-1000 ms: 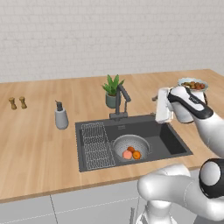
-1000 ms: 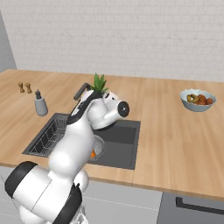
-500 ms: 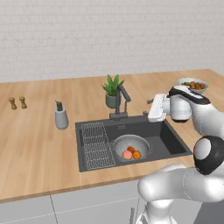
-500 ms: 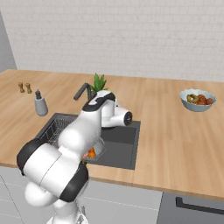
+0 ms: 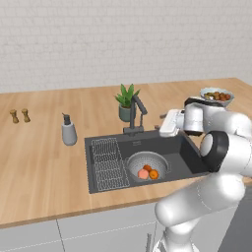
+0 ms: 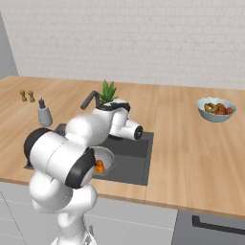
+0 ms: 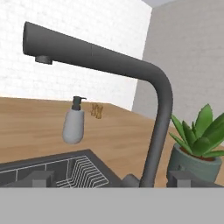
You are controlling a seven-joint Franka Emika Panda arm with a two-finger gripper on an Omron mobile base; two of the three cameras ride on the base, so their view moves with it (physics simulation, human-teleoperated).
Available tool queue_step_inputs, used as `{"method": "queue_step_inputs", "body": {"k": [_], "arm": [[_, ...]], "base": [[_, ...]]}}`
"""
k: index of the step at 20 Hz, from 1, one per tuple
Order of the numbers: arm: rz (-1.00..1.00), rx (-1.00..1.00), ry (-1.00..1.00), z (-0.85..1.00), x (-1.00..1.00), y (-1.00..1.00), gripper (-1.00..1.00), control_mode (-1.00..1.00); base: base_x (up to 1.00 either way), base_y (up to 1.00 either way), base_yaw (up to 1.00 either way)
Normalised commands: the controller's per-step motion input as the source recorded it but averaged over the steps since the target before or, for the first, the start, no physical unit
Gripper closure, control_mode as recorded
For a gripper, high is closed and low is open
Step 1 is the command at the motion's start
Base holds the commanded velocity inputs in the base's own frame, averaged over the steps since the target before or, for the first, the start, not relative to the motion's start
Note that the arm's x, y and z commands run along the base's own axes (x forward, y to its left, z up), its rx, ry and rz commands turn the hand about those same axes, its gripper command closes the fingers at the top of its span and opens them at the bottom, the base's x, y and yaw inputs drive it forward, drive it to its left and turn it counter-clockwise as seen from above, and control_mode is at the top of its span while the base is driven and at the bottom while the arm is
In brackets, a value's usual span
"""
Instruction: Put the colander in the sink, put the tangerine, tangerine, peach in the colander, and turn on the sink faucet and pour water over the colander.
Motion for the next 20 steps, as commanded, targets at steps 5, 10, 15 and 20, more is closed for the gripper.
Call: {"method": "queue_step_inputs", "body": {"k": [5, 10, 15, 20], "arm": [[-0.07, 0.02, 0.15, -0.09, 0.29, 0.15, -1.00, -1.00], [-0.04, 0.12, 0.05, -0.15, 0.36, -0.01, -1.00, -1.00], [-0.01, 0.11, 0.00, -0.18, 0.32, -0.01, -1.00, -1.00], [0.00, 0.05, -0.01, -0.19, 0.29, -0.01, -1.00, -1.00]], "base": [[0.00, 0.00, 0.00], [0.00, 0.00, 0.00], [0.00, 0.00, 0.00], [0.00, 0.00, 0.00]]}}
